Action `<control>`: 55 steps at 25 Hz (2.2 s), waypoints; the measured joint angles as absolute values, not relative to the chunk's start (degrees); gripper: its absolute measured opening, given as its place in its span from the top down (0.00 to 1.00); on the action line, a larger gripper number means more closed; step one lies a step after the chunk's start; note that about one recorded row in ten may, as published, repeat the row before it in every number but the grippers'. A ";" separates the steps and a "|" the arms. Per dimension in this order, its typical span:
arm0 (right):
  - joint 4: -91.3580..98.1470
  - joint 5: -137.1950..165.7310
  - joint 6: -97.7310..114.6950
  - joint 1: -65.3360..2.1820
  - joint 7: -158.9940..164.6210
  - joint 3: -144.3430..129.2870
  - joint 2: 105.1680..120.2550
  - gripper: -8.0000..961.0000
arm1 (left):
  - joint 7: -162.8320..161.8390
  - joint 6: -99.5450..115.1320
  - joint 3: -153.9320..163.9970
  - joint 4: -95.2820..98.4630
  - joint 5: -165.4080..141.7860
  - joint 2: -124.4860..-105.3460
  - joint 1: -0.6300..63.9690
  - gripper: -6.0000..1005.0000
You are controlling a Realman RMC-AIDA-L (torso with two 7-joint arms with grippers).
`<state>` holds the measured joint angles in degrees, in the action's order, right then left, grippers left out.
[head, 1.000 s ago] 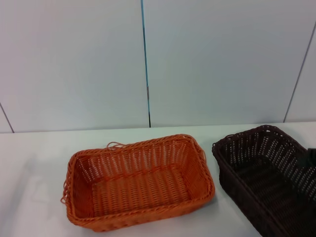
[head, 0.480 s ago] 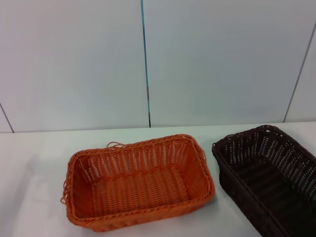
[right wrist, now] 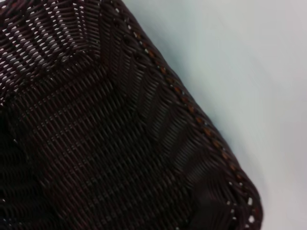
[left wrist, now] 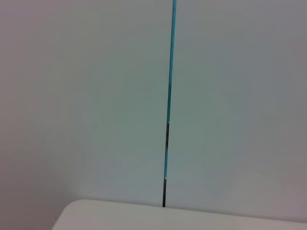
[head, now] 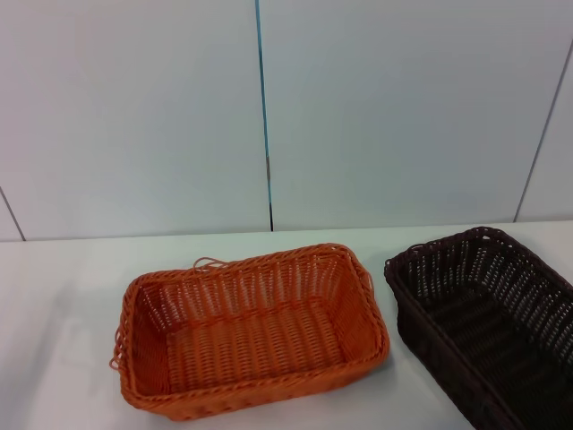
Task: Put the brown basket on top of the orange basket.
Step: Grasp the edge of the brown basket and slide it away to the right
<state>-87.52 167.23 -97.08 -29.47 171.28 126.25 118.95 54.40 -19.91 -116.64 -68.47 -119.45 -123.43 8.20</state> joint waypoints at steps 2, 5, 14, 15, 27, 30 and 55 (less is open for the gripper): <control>-86.63 166.55 -96.05 -29.51 171.44 126.16 119.17 0.04 | 54.49 -20.23 -116.72 -68.45 -119.45 -123.39 8.13 0.08; -85.09 163.96 -93.55 -28.79 171.58 126.09 119.35 0.04 | 54.83 -21.22 -117.30 -68.44 -119.45 -123.34 8.10 0.08; -79.12 160.73 -87.73 -25.70 171.74 125.87 119.48 0.04 | 55.91 -23.96 -119.00 -68.51 -119.44 -123.33 8.37 0.08; -78.67 160.54 -87.07 -25.45 171.74 125.85 119.45 0.04 | 55.93 -23.98 -119.02 -68.51 -119.44 -123.31 8.41 0.08; -77.06 159.61 -81.77 -23.90 171.78 122.39 119.54 0.04 | 56.06 -25.28 -119.62 -68.29 -119.52 -123.28 8.71 0.08; -75.97 157.76 -79.36 -23.39 171.80 120.75 119.60 0.04 | 56.13 -26.18 -120.72 -68.16 -119.59 -123.30 8.80 0.08; -71.39 154.22 -74.70 -22.36 171.91 119.01 119.48 0.15 | 57.57 -29.37 -123.92 -67.81 -120.24 -123.45 8.35 0.08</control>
